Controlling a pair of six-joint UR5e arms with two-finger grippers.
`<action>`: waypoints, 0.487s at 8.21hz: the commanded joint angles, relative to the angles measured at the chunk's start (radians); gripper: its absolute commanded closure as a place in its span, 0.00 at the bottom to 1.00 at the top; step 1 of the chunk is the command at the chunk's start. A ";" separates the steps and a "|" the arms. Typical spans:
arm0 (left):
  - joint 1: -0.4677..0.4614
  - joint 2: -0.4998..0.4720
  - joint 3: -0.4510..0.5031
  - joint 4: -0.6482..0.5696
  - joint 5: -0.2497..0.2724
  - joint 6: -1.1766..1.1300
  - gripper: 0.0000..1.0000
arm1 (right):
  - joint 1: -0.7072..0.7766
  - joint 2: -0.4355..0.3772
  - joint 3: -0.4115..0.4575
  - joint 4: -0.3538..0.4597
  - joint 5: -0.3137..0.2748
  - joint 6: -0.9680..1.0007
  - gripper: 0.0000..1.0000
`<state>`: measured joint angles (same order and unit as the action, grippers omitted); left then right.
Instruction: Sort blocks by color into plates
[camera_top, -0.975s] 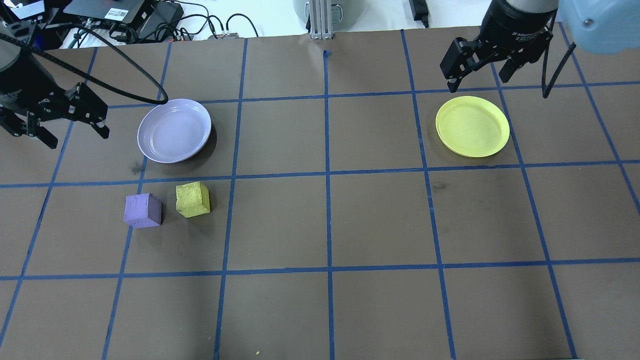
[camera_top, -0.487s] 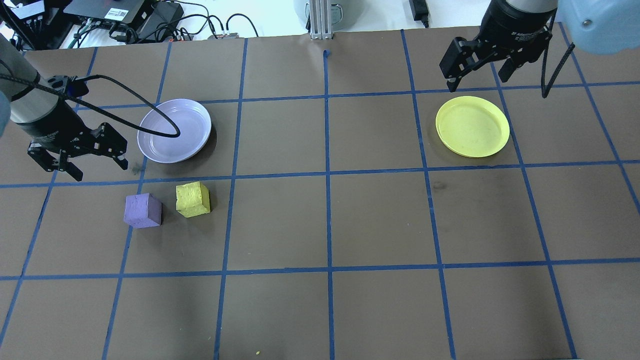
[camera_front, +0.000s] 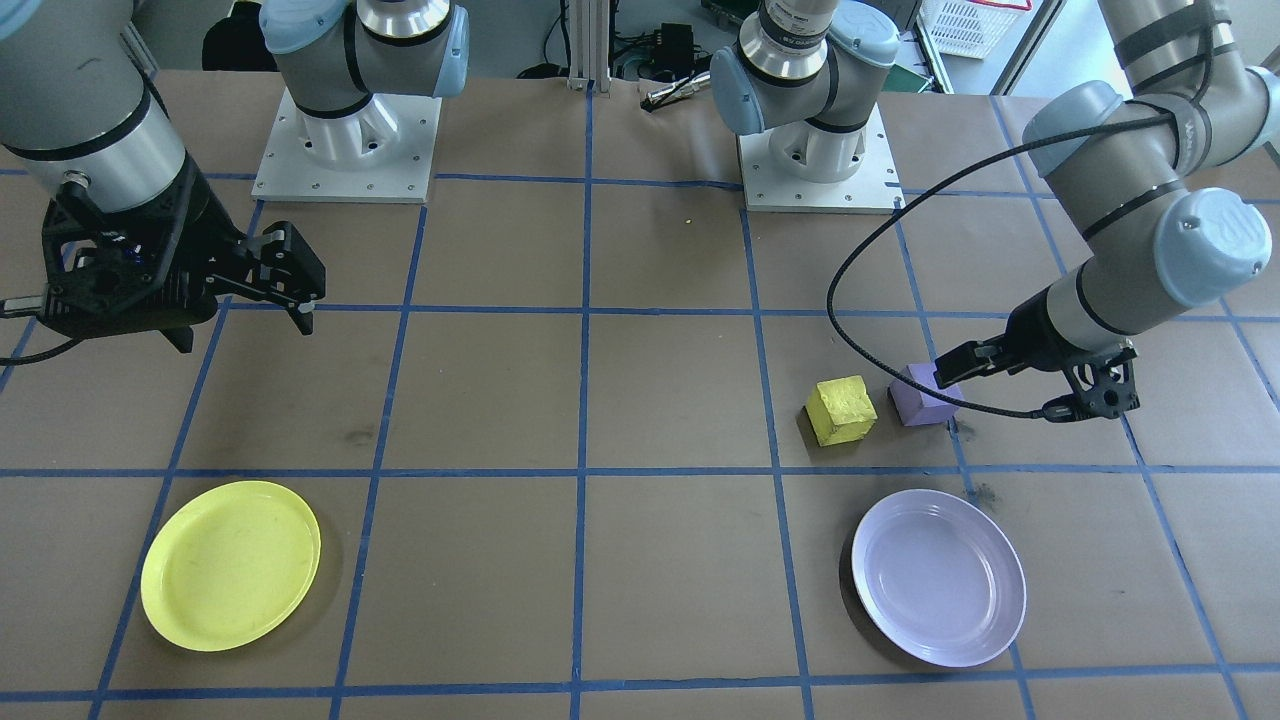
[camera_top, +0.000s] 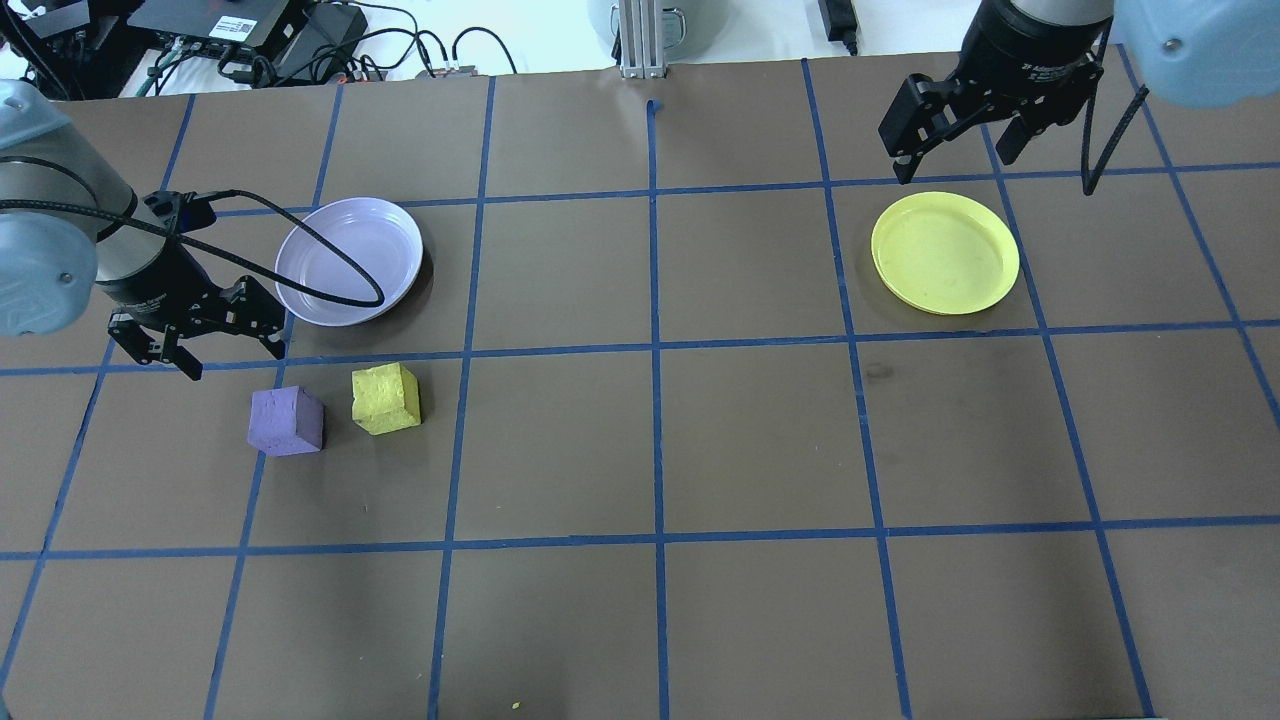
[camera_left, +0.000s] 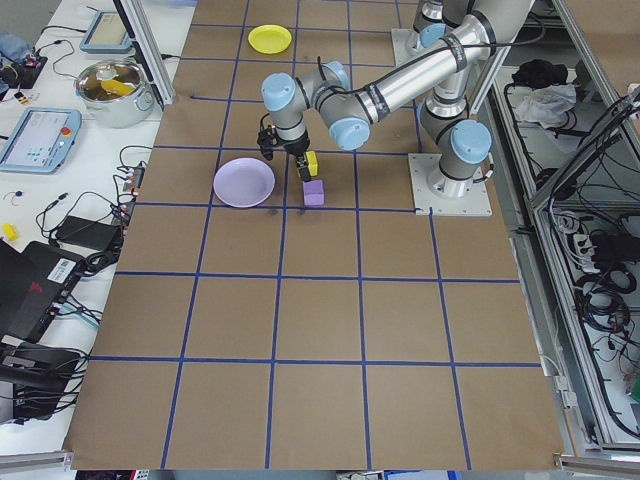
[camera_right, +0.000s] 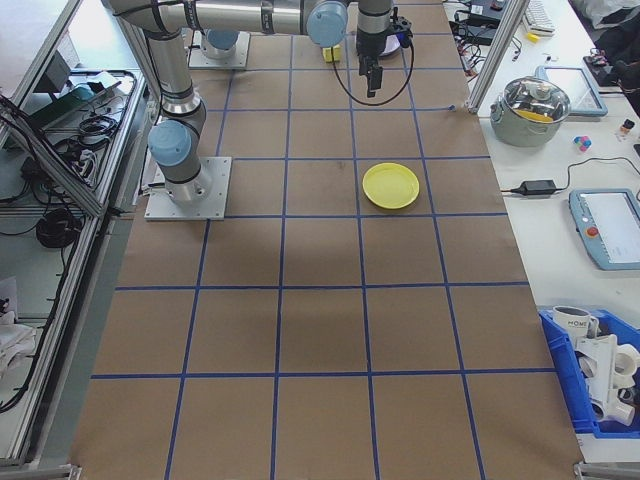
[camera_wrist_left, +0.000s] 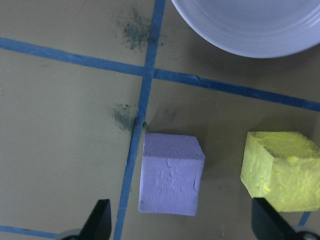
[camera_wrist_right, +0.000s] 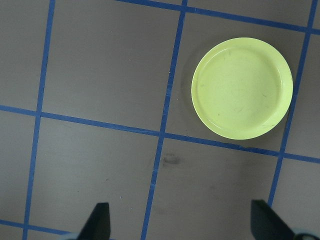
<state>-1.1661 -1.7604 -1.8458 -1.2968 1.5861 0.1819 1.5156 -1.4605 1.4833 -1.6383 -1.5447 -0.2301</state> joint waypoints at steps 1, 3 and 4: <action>0.005 -0.059 -0.006 0.043 -0.003 -0.001 0.00 | 0.000 0.000 0.000 0.000 0.000 -0.001 0.00; 0.005 -0.099 -0.009 0.048 -0.005 -0.010 0.00 | 0.000 0.002 0.000 -0.005 -0.002 -0.003 0.00; 0.005 -0.117 -0.009 0.048 -0.005 -0.010 0.00 | 0.000 0.002 0.000 -0.005 0.000 -0.003 0.00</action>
<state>-1.1616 -1.8423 -1.8533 -1.2510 1.5826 0.1738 1.5156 -1.4598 1.4833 -1.6418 -1.5453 -0.2317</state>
